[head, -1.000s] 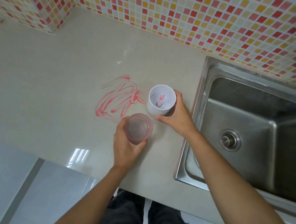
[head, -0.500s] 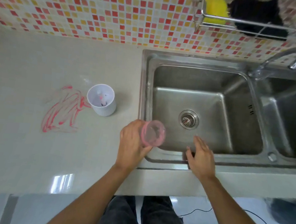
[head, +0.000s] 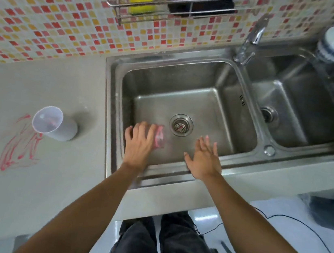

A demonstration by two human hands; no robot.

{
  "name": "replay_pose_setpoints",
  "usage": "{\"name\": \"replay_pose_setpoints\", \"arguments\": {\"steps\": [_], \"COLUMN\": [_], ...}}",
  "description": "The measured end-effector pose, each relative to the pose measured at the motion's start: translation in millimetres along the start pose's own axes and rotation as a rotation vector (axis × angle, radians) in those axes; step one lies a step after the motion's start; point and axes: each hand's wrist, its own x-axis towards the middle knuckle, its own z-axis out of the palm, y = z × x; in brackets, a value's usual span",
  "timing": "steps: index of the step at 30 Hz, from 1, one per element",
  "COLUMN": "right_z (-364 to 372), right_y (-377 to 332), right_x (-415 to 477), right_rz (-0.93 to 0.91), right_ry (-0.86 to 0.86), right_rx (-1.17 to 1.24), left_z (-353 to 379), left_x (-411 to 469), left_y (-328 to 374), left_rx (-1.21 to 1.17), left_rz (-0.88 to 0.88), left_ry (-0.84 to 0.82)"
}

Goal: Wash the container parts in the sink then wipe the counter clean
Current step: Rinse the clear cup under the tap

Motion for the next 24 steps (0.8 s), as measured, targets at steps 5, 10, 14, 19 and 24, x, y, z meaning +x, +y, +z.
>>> {"name": "replay_pose_setpoints", "arguments": {"steps": [5,10,14,19,24], "right_z": [1,-1,-3,-3,-13], "right_y": [3,3,4,5,10], "right_x": [1,0,-1,1,13], "right_rz": [0.01,0.007,-0.025,-0.049,0.027], "right_ry": [-0.016,-0.011,-0.016,-0.039,0.005], "right_rx": [0.032,0.027,0.026,0.04,0.407], "left_z": [-2,-5,-10,-14,-19], "left_x": [9,18,24,28,37], "left_y": [17,22,24,29,40], "left_rx": [0.219,0.386,0.443,0.471,0.411], "left_rz": [0.028,0.104,0.14,0.134,0.073], "left_ry": [-0.045,-0.096,-0.118,-0.154,-0.131]}}
